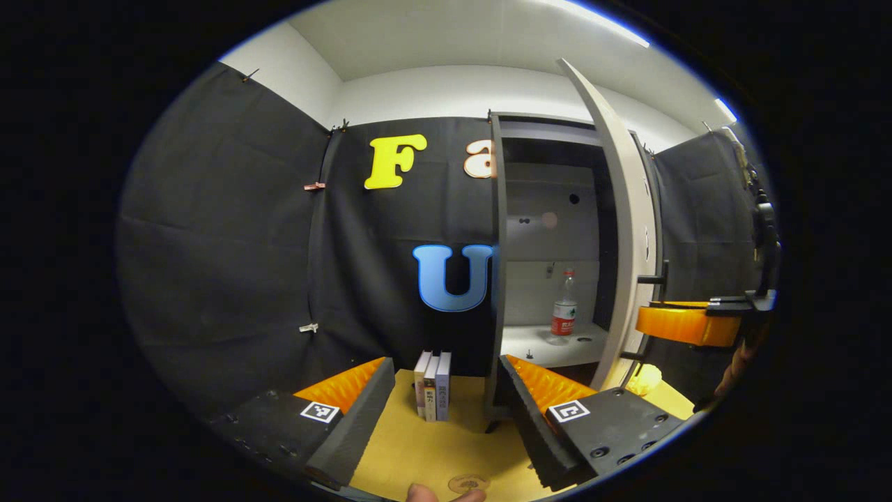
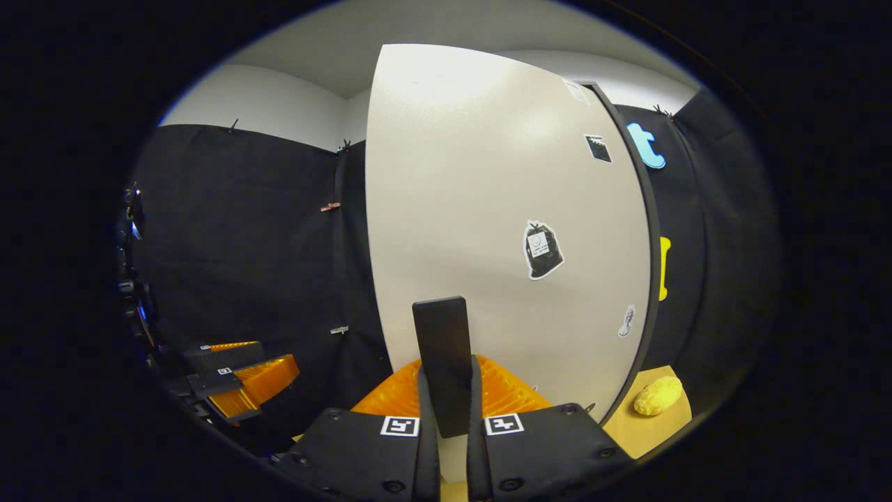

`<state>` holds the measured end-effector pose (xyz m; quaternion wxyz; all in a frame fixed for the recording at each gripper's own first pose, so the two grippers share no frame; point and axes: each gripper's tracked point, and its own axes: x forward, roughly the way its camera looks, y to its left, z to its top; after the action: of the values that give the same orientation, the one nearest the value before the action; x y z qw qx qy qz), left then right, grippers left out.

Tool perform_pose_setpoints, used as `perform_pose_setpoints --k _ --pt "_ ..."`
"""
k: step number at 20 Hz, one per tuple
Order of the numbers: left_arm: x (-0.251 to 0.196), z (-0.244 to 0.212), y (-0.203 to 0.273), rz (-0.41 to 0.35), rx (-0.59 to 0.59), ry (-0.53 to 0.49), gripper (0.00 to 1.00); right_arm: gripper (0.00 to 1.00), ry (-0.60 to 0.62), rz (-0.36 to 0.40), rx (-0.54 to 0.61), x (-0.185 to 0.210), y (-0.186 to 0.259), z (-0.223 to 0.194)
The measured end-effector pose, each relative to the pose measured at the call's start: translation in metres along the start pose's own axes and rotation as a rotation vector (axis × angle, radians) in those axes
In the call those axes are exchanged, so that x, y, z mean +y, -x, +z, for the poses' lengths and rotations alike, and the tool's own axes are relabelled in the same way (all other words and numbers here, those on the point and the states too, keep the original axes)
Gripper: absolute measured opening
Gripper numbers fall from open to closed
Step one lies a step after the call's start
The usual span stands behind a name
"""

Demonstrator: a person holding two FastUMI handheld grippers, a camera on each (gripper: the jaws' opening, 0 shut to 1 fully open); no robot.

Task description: Open the cabinet door with the right hand, grasp the bottle in the cabinet with the left hand and place it on the coaster, then close the cabinet door with the right hand.

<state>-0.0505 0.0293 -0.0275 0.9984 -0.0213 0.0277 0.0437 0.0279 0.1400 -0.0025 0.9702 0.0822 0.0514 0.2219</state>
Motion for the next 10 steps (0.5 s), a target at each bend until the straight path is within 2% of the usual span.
perform_pose_setpoints --k 1,5,10 --pt "-0.008 0.001 0.000 -0.014 -0.001 0.001 0.91 0.19 0.007 -0.009 -0.004 -0.004 0.006 0.001" --pt "-0.035 0.005 -0.006 -0.066 -0.009 -0.001 0.93 0.19 0.032 -0.076 -0.020 -0.022 0.036 0.006" --pt "-0.070 0.008 -0.012 -0.127 -0.019 0.001 0.93 0.18 0.065 -0.209 -0.038 -0.058 0.063 0.013"
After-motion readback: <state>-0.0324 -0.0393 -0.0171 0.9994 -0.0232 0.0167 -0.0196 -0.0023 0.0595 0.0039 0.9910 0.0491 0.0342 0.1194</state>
